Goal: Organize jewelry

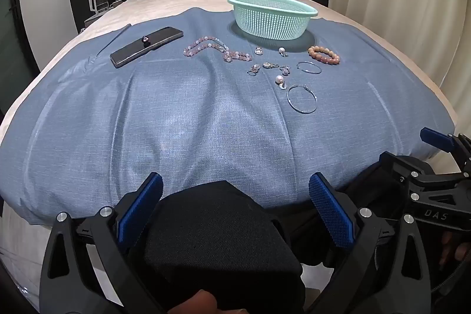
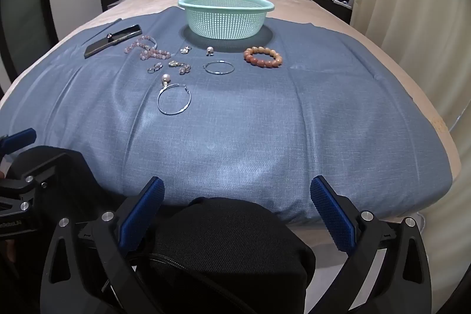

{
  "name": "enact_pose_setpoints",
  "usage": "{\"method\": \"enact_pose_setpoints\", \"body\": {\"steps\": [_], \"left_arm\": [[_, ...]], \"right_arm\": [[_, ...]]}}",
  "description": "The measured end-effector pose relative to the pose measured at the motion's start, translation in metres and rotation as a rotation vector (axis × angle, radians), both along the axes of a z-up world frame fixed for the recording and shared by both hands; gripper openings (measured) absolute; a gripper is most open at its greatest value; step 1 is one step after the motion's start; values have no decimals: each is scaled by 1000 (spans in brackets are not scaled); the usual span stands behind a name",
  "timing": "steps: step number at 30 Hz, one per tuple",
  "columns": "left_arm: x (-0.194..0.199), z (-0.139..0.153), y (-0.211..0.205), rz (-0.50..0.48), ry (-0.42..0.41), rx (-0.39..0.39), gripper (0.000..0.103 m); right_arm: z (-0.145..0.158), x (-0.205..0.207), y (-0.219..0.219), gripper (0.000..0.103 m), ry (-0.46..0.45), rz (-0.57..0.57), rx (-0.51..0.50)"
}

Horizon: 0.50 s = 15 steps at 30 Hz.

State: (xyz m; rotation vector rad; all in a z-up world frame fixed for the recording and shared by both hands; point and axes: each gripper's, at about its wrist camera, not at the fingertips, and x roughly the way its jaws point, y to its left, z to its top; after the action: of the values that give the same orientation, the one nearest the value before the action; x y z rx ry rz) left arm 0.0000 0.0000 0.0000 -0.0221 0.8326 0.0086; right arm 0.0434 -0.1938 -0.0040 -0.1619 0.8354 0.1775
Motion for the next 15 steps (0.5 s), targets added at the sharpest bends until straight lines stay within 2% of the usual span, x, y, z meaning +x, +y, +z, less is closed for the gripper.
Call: {"method": "enact_pose_setpoints", "body": {"steps": [15], "left_arm": [[0,0,0,1,-1,-2,97]], "right_arm": [[1,0,0,95,0,0,2]]}}
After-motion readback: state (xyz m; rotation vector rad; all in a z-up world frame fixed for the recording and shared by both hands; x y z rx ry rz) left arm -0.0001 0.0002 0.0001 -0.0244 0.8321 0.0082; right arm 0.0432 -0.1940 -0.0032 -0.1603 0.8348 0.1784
